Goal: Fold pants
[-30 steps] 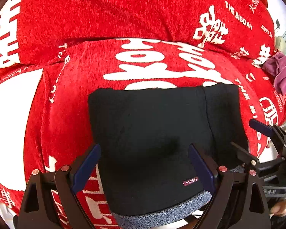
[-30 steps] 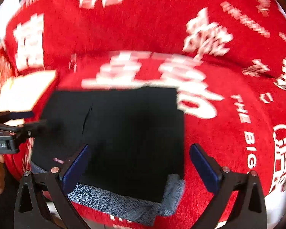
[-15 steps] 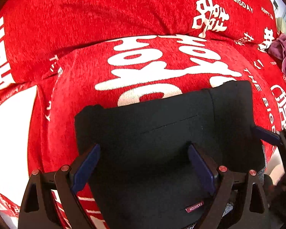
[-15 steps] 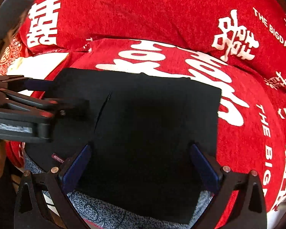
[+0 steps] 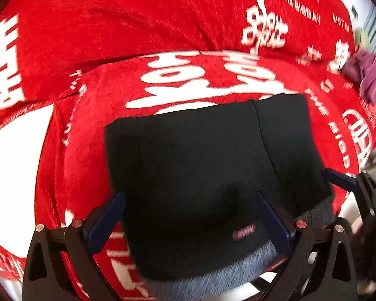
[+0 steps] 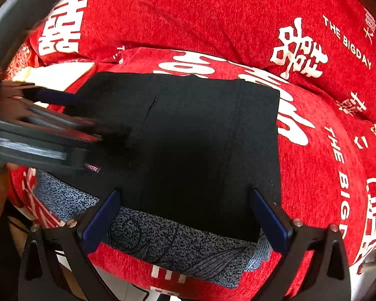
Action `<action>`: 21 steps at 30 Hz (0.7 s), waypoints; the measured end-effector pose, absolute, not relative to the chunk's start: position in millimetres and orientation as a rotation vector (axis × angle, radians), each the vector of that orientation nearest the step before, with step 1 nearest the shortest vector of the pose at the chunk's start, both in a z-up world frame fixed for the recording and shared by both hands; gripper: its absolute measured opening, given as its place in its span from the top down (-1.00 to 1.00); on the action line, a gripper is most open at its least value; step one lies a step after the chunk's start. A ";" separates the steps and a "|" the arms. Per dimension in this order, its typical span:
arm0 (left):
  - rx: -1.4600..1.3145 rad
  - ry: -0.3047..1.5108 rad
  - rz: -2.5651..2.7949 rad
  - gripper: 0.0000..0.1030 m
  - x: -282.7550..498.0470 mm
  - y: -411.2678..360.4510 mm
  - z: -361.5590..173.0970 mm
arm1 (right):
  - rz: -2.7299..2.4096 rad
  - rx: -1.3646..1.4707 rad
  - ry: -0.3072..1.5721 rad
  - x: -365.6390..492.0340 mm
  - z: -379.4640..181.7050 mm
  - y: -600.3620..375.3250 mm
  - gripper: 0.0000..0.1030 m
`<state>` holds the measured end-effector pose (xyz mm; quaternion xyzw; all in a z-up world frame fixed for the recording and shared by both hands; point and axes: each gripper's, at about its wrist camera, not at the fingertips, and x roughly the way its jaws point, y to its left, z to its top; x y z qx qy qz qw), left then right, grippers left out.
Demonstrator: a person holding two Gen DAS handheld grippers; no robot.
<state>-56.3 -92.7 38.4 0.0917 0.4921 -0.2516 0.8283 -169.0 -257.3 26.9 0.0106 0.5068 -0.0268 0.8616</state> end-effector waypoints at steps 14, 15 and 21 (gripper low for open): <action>0.155 1.199 -0.484 -0.98 -84.6 -41.4 -14.8 | -0.072 0.151 1.079 -185.5 18.0 -273.6 -1.00; 0.129 1.191 -0.492 -0.97 -85.1 -39.5 -9.7 | -0.078 0.141 1.079 -186.0 19.0 -272.5 -1.00; 0.039 1.107 -0.632 -0.98 -72.9 -32.0 27.0 | -0.156 0.129 0.873 -216.6 72.1 -294.3 -1.00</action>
